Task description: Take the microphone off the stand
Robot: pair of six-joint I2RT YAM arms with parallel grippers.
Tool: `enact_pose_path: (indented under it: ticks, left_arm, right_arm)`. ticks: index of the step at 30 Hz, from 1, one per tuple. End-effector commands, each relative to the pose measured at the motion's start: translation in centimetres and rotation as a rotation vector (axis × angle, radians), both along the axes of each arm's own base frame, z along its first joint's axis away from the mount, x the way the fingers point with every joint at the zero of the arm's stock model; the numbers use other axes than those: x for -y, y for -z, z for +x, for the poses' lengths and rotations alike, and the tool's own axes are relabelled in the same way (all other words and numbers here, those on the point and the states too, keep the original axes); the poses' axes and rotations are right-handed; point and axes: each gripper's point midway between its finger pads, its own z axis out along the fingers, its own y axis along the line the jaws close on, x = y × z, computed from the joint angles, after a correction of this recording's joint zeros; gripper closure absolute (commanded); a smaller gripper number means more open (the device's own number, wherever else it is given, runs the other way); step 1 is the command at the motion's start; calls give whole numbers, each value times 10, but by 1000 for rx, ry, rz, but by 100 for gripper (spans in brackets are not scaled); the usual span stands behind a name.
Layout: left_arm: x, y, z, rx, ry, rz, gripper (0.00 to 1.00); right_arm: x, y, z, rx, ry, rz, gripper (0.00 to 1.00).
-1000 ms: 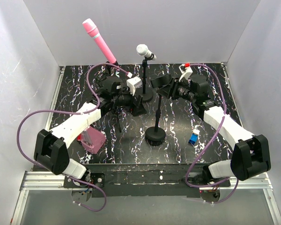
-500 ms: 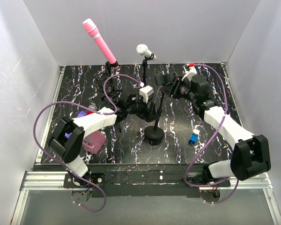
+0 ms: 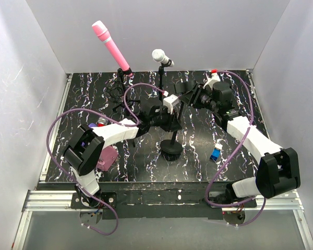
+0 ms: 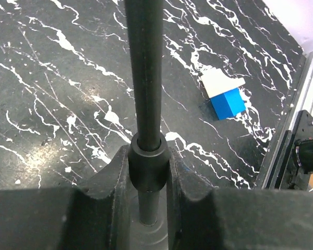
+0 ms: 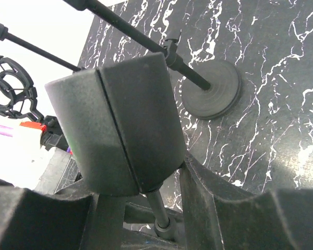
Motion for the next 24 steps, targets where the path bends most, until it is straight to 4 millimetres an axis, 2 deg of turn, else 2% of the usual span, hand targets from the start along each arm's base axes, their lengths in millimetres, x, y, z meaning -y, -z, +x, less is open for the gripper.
enact_pose_path:
  ticks: [1,2,4,5,7,10,13,14,16,17,18,19,24]
  left_arm:
    - [4,-25,23,170,-69,71,100]
    - [-4,-28,32,244,-156,158,100]
    - [-31,-41,56,442,-444,372,100]
    - [-34,-46,57,511,-501,443,100]
    - [-43,-35,58,484,-557,533,100]
    - [-51,-11,48,371,-573,587,100]
    - [-42,-5,35,332,-479,533,100]
    - [-36,-5,29,324,-420,501,97]
    - [-25,-15,20,290,-299,401,56]
    - [-15,-17,8,247,-193,328,44]
    - [-14,-25,8,234,-151,271,39]
    - [-11,-26,0,196,-80,210,36]
    - [-3,-35,-5,54,98,6,42]
  right_arm:
    - [7,2,2,-62,61,-25,99]
    - [12,1,6,-84,104,-21,99]
    - [17,9,7,-192,155,-13,99]
    - [19,14,6,-261,182,-3,99]
    - [25,28,-1,-411,267,5,99]
    - [31,35,-7,-458,310,-23,99]
    - [32,36,-7,-404,271,-57,99]
    - [32,34,-7,-379,254,-67,99]
    - [27,28,-6,-303,175,-83,99]
    - [24,24,-7,-269,139,-82,99]
    - [20,22,-8,-246,92,-73,99]
    - [15,20,-10,-224,50,-58,99]
    - [1,17,-21,-177,-81,14,99]
